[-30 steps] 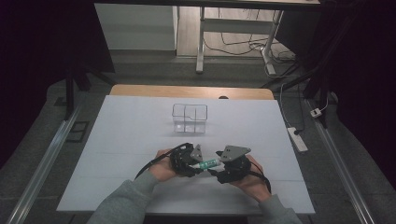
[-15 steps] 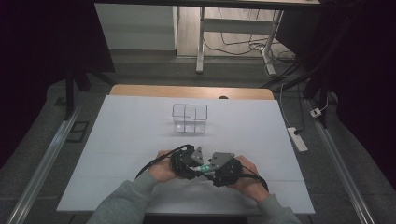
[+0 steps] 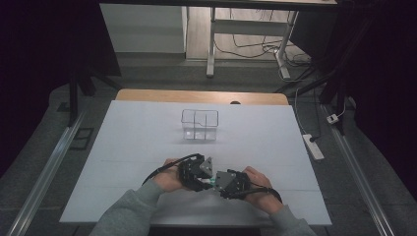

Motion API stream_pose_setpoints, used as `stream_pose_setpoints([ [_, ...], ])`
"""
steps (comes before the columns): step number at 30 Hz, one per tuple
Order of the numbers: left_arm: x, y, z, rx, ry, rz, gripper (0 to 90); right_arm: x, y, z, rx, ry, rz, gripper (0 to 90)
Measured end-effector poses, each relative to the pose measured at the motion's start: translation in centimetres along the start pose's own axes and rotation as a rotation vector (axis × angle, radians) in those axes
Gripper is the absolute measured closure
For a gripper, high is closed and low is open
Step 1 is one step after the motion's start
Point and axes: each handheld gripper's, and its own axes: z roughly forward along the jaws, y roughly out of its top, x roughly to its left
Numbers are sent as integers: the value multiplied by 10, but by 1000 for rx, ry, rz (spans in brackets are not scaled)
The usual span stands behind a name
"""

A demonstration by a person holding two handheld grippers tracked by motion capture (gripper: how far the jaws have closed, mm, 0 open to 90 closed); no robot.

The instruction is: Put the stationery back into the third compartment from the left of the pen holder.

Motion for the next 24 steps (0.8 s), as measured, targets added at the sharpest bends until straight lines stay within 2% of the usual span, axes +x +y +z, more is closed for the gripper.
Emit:
stream_pose_setpoints([
  [1, 1, 0, -2, -6, 11, 7, 630, -1, 0, 0, -4, 0, -15, 640],
  [2, 2, -1, -4, -29, 16, -14, 615, -2, -1, 0, -7, 2, -12, 649],
  [3, 4, -2, -7, -48, 27, -25, 596, -2, -1, -1, -8, 7, 10, 652],
  [5, 6, -5, -13, -89, 56, -56, 467, -6, -4, -3, -21, 1, 39, 654],
  [7, 9, -10, -19, -133, 71, -78, 390, -10, -9, -5, -46, 0, 69, 654],
  [9, 12, -16, -23, -173, 89, -112, 341, -13, -13, -8, -88, 0, 132, 654],
  [11, 14, -22, -27, -208, 100, -143, 330, -17, -16, -11, -128, -7, 180, 654],
  [15, 15, -34, -31, -260, 126, -185, 318, -22, -20, -15, -187, -15, 243, 654],
  [19, 14, -44, -34, -309, 142, -226, 311, -26, -24, -15, -240, -1, 308, 653],
  [24, 14, -51, -37, -354, 160, -262, 310, -28, -27, -16, -253, -14, 341, 654],
])
